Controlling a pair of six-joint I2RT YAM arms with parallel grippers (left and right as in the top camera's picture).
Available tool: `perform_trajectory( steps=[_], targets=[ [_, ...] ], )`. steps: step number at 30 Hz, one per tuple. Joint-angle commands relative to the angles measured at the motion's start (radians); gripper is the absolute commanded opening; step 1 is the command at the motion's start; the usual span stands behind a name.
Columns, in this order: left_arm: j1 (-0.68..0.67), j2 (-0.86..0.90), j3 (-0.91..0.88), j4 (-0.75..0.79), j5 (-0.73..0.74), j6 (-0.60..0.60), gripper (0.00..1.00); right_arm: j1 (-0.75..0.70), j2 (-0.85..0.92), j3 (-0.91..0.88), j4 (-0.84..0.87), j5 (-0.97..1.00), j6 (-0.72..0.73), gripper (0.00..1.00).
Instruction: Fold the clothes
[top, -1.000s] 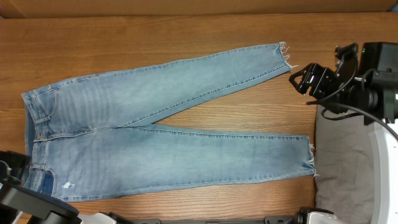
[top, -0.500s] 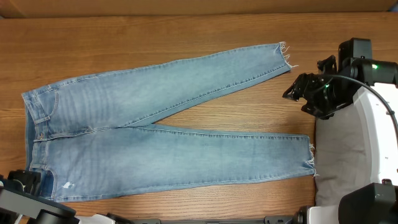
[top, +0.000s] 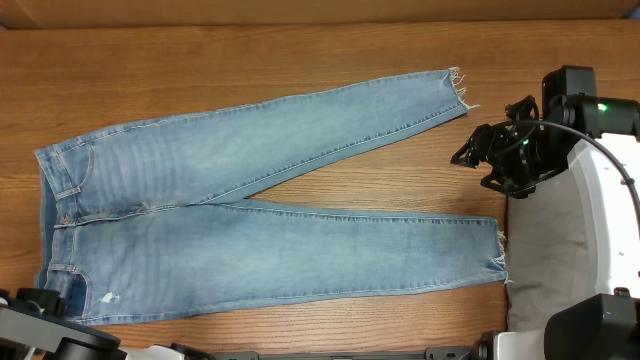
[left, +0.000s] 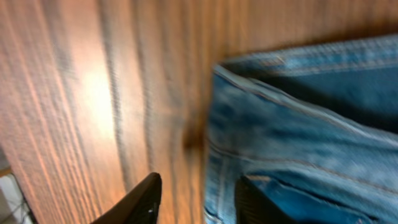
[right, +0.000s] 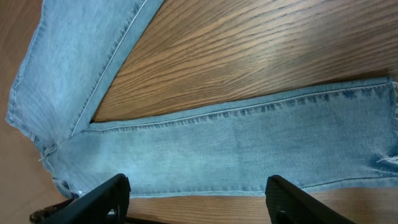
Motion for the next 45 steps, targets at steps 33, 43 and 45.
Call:
perform_trajectory(
  steps=[33,43,45],
  targets=[
    [0.046,0.116,-0.021,0.158,0.192,0.049,0.04,-0.022,-0.013,-0.053,0.109,0.16,0.165,0.71],
    [0.046,0.116,-0.018,0.148,0.212,0.024,0.04,-0.209,-0.013,-0.275,0.16,0.261,0.268,0.54],
    [0.046,0.116,-0.018,0.148,0.212,0.024,0.04,-0.232,-0.013,-0.33,0.18,0.261,0.268,0.54]
  ],
)
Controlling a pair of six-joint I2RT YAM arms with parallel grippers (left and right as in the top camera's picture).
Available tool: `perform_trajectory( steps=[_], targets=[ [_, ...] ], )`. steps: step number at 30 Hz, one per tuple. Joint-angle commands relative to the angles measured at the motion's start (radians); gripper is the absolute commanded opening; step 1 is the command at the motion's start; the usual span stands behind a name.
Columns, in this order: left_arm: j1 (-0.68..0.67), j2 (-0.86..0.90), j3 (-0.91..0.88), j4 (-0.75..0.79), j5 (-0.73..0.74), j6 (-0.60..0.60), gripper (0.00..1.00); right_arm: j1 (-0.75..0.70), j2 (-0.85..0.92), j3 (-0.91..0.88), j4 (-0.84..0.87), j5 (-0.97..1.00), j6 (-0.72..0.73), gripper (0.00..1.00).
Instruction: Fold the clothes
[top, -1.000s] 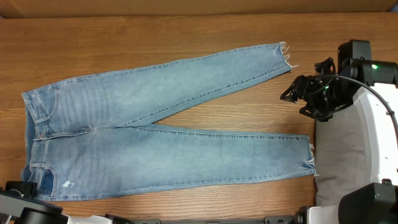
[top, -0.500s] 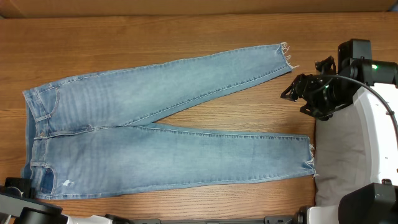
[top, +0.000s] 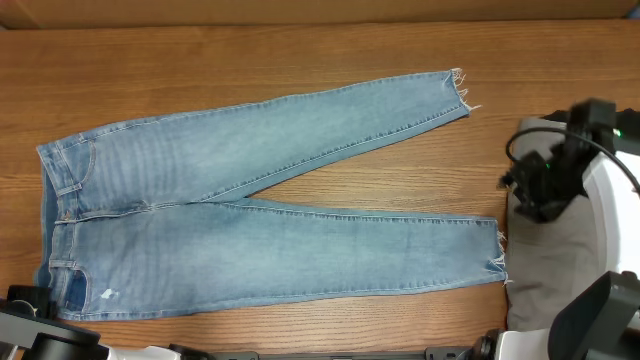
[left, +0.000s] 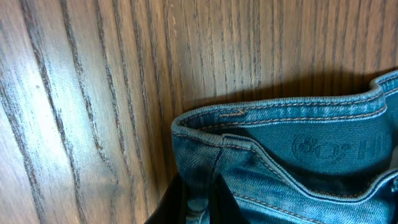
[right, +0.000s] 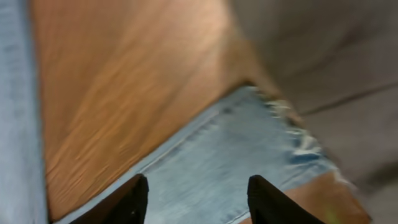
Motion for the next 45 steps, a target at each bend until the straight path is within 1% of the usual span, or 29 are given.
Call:
perform_trajectory(
  steps=[1,5,10,11,13,14,16,21,27,36,37,38,39,40,45],
  targets=[
    [-0.001,0.03,-0.015,-0.01,0.008,-0.014,0.04,-0.044,-0.013,-0.111,0.037,0.026,0.024,0.54],
    [-0.001,0.03,-0.015,-0.011,0.008,-0.014,0.05,-0.051,-0.013,-0.235,0.096,0.025,0.054,0.54],
    [-0.001,0.03,-0.015,-0.014,0.015,-0.014,0.05,-0.053,-0.013,-0.385,0.179,0.026,0.136,0.45],
    [-0.001,0.03,-0.015,-0.014,0.015,-0.014,0.06,-0.053,-0.013,-0.404,0.19,0.026,0.15,0.41],
    [-0.001,0.03,-0.015,-0.014,0.015,-0.018,0.06,-0.059,-0.013,-0.433,0.212,0.027,0.155,0.39],
    [-0.001,0.03,-0.015,-0.014,0.015,-0.018,0.06,-0.064,-0.013,-0.441,0.219,0.034,0.155,0.39],
    [-0.001,0.03,-0.015,-0.014,0.015,-0.018,0.06,-0.076,-0.013,-0.446,0.221,0.066,0.155,0.43],
    [-0.001,0.03,-0.015,-0.014,0.015,-0.021,0.07,-0.108,-0.013,-0.446,0.195,0.157,0.155,0.43],
    [-0.001,0.03,-0.015,-0.012,0.015,-0.021,0.08,-0.118,-0.013,-0.457,0.19,0.159,0.154,0.42],
    [-0.001,0.03,-0.015,-0.013,0.017,-0.021,0.08,-0.118,-0.013,-0.525,0.29,0.077,0.142,0.42],
    [-0.001,0.03,-0.015,-0.013,0.02,-0.021,0.08,-0.118,-0.014,-0.525,0.29,0.079,0.134,0.37],
    [-0.001,0.03,-0.015,-0.013,0.024,-0.021,0.08,-0.118,-0.014,-0.521,0.29,0.079,0.12,0.22],
    [-0.001,0.03,-0.015,-0.013,0.027,-0.021,0.08,-0.118,-0.014,-0.517,0.289,0.082,0.115,0.09],
    [-0.001,0.03,-0.015,-0.014,0.032,-0.021,0.08,-0.118,-0.014,-0.509,0.28,0.085,0.103,0.04],
    [0.0,0.03,-0.014,-0.037,0.034,-0.021,0.06,-0.118,-0.048,-0.411,0.196,0.085,0.089,0.04]
  ],
)
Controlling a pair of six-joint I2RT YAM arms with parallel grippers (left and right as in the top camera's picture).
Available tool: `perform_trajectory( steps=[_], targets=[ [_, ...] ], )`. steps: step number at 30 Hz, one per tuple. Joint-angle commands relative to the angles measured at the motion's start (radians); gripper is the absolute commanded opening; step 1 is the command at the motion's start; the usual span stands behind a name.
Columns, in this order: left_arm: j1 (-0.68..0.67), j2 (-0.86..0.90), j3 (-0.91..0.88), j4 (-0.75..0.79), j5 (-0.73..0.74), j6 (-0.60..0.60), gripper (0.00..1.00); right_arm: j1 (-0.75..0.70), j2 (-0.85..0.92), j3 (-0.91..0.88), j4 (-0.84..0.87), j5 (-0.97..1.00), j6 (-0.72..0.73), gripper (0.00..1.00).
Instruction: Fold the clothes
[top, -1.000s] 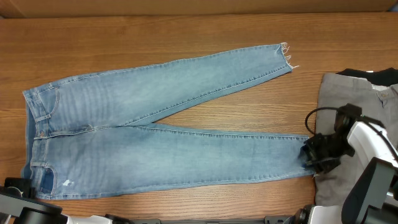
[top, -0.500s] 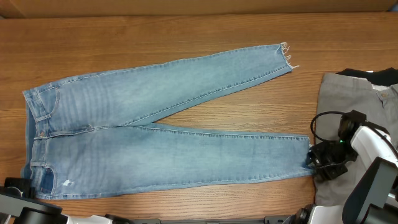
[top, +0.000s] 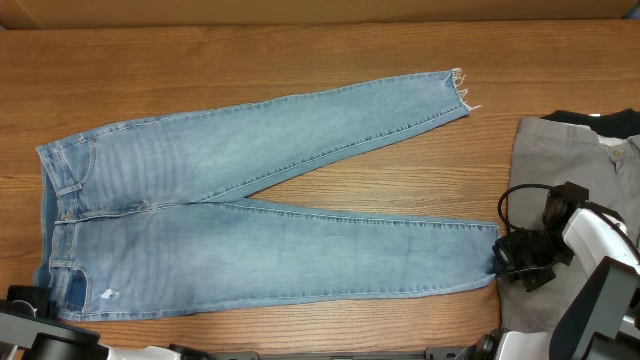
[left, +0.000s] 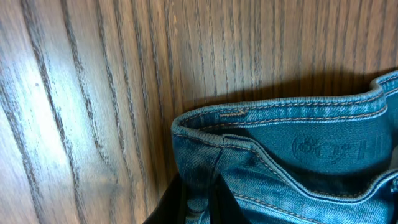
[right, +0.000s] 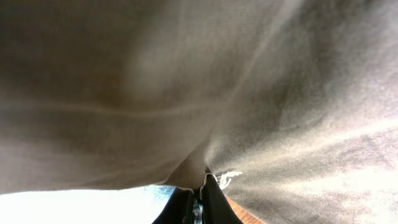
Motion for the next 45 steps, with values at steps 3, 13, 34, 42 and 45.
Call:
perform_trajectory(
  steps=[3,13,34,42,45],
  targets=[
    [-0.001,0.029,-0.001,-0.056,0.029,-0.016,0.06,0.002,-0.063,0.15,-0.087,-0.013,-0.044,0.04],
    [-0.001,0.029,0.088,-0.149,0.037,-0.015,0.05,0.002,-0.127,0.328,-0.188,-0.017,-0.122,0.04],
    [0.002,0.029,0.091,-0.123,0.01,-0.015,0.13,0.024,-0.124,-0.006,-0.034,-0.066,-0.085,0.64],
    [0.012,0.029,0.095,-0.082,0.01,-0.021,0.18,0.024,-0.124,-0.152,0.064,-0.095,-0.028,0.59],
    [0.012,0.029,0.095,-0.072,0.01,-0.025,0.2,0.024,-0.124,-0.187,0.117,-0.095,0.016,0.51]
  ],
)
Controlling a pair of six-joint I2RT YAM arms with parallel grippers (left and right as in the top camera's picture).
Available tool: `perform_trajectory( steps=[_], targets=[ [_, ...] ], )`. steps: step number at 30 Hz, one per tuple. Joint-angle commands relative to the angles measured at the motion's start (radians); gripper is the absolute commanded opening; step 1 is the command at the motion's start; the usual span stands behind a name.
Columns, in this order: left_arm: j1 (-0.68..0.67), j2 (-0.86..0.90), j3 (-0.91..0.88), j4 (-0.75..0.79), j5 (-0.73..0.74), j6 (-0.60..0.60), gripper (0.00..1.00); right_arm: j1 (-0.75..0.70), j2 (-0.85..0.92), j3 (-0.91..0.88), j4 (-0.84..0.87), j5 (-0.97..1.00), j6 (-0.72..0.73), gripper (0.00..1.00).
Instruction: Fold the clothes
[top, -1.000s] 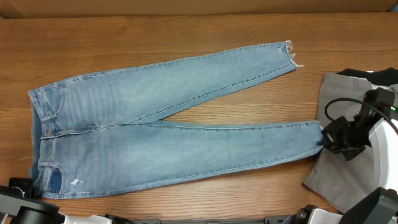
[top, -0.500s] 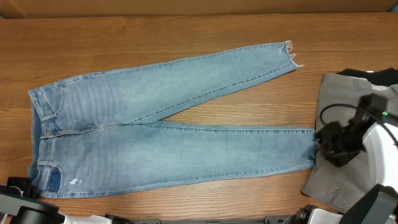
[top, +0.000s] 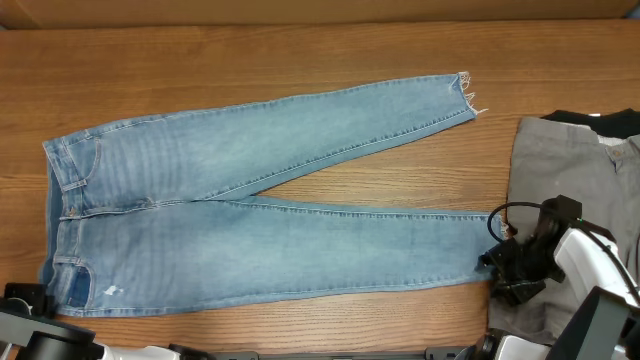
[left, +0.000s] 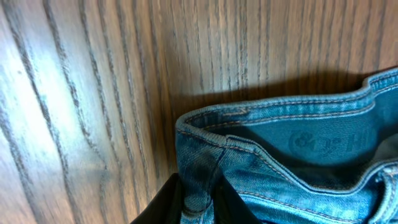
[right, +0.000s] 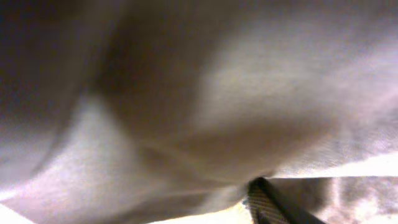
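Note:
Light blue jeans (top: 250, 200) lie flat on the wooden table (top: 300, 60), waist to the left and both legs running right. My left gripper (left: 199, 208) is shut on the near waistband corner (left: 205, 134), at the table's front left. At the front right, my right gripper (top: 505, 268) sits on the near leg's hem, which ends under it, apparently shut on it. The right wrist view is blurred and filled with pale cloth; only one dark finger (right: 273, 202) shows.
A grey garment (top: 570, 170) lies at the right edge of the table, with something black (top: 590, 117) at its far end. The far leg's frayed hem (top: 465, 95) reaches toward it. The right arm's white body stands by the front right corner.
The waist has shifted slightly right, and the near leg's hem a little left with my right gripper. My left gripper still pinches the waistband corner.
At first the left gripper was open beside the waistband and the right hung open above the table's right side. The left then shut on the waistband corner while the right came nearer the near hem. The right then closed at that hem, and the jeans have since shifted slightly.

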Motion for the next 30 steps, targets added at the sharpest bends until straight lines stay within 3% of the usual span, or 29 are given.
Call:
perform_trajectory(
  steps=[1,4,7,16,21,25,30],
  targets=[
    [0.011,0.007,0.029,0.02,-0.018,-0.022,0.21,0.005,0.006,-0.052,0.056,-0.028,0.059,0.48],
    [0.011,0.007,0.029,0.026,-0.018,-0.022,0.22,0.005,0.005,-0.051,0.071,-0.035,0.057,0.44],
    [0.011,0.007,0.029,0.034,-0.018,-0.022,0.23,0.005,0.005,-0.034,0.064,-0.11,-0.038,0.55],
    [0.011,0.007,0.029,0.051,-0.022,-0.021,0.26,0.006,0.005,0.176,-0.166,-0.221,-0.207,0.54],
    [0.011,0.007,0.029,0.051,-0.023,-0.021,0.27,0.004,0.006,0.2,-0.216,-0.158,-0.188,0.57],
    [0.011,0.007,0.029,0.055,-0.022,-0.022,0.27,0.004,0.006,0.168,-0.148,-0.036,-0.072,0.58],
    [0.011,0.007,0.029,0.06,-0.022,-0.022,0.28,0.003,0.006,0.071,0.047,-0.034,-0.042,0.58]
  ],
)
